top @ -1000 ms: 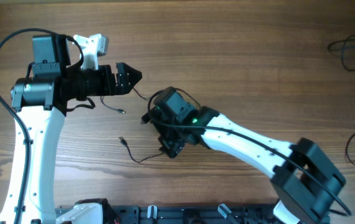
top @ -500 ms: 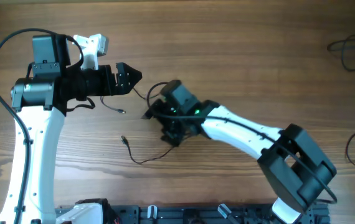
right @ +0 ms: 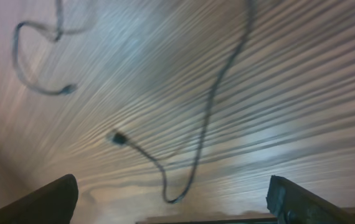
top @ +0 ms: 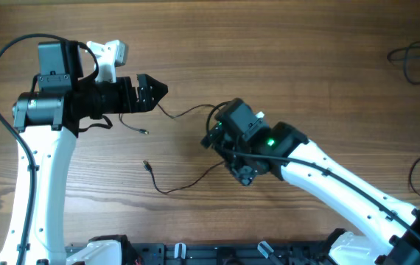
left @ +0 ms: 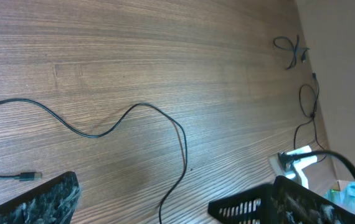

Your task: Untangle cables

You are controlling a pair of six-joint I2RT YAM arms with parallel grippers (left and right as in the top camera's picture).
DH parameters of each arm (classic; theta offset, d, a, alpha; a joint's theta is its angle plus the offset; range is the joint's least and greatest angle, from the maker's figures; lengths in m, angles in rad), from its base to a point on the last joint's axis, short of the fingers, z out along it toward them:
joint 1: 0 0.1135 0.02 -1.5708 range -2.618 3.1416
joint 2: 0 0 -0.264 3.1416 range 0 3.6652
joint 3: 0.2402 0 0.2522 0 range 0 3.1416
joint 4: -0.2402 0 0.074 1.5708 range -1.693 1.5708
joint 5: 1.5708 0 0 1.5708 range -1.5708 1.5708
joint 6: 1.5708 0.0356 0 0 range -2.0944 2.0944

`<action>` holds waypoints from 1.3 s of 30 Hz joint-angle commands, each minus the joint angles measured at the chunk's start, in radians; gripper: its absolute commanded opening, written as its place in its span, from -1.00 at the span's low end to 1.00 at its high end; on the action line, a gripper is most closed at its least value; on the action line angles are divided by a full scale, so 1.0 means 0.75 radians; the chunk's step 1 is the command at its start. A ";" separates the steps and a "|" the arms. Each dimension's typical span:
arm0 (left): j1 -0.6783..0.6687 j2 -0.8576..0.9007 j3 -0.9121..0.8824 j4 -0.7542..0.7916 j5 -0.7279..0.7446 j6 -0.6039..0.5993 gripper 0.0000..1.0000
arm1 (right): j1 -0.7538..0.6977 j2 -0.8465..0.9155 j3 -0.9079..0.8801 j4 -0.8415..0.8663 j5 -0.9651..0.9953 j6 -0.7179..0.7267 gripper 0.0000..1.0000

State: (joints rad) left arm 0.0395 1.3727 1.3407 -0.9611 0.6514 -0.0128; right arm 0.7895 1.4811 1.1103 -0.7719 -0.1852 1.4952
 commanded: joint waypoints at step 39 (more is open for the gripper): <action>0.002 -0.004 0.000 0.003 -0.005 0.008 1.00 | -0.150 0.375 0.044 0.507 -0.021 -0.492 -0.92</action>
State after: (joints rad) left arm 0.0395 1.3727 1.3407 -0.9611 0.6514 -0.0124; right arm 0.7982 1.7893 1.1076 -0.3744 -0.2771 1.3903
